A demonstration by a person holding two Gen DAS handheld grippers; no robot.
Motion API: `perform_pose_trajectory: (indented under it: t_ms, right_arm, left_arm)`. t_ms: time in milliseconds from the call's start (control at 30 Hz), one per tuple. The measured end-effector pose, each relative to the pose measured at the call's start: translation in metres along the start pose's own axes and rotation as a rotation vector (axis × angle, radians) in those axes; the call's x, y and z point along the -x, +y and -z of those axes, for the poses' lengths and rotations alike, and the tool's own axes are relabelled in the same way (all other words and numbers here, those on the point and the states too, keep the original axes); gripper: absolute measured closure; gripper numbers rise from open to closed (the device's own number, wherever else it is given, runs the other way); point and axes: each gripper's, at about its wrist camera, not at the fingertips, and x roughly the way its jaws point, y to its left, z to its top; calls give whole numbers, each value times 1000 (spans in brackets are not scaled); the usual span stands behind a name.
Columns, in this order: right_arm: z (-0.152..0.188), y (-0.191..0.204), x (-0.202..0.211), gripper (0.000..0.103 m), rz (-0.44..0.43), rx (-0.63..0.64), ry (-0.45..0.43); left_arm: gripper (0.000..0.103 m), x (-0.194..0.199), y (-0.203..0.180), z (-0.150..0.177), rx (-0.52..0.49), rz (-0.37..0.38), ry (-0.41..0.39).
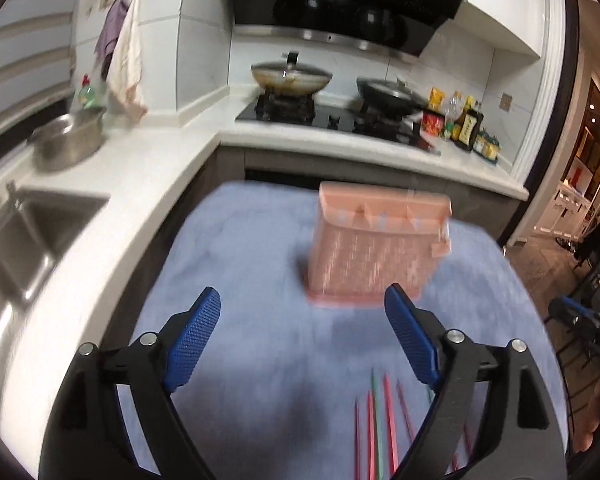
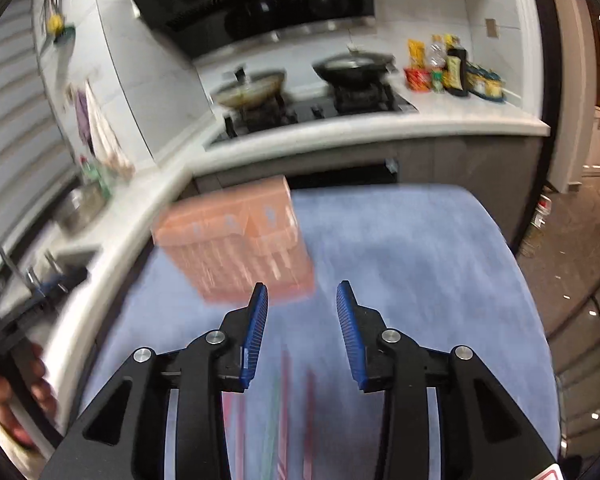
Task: Organize utensils
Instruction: 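Grasp a dark-red chopstick with the right tool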
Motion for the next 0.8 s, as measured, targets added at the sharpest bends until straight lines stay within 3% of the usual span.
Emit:
perform_pose_trajectory:
  t_ms: [167,367,533,800]
  right_arm:
    - [95,-15,13,67,34,-25,149]
    - [172,-8,25,67,80,-4,221]
    - [198,0,22,69,73,12,253]
    - [201,6,9,79,72,20,252]
  left_arm:
    - [23,18,4,79,-4,3,113]
    - [23,35,2,142,-15,23,190]
    - [23,38,2,175,-3,33,254]
    - [23,46,-5,197,-19,47,288]
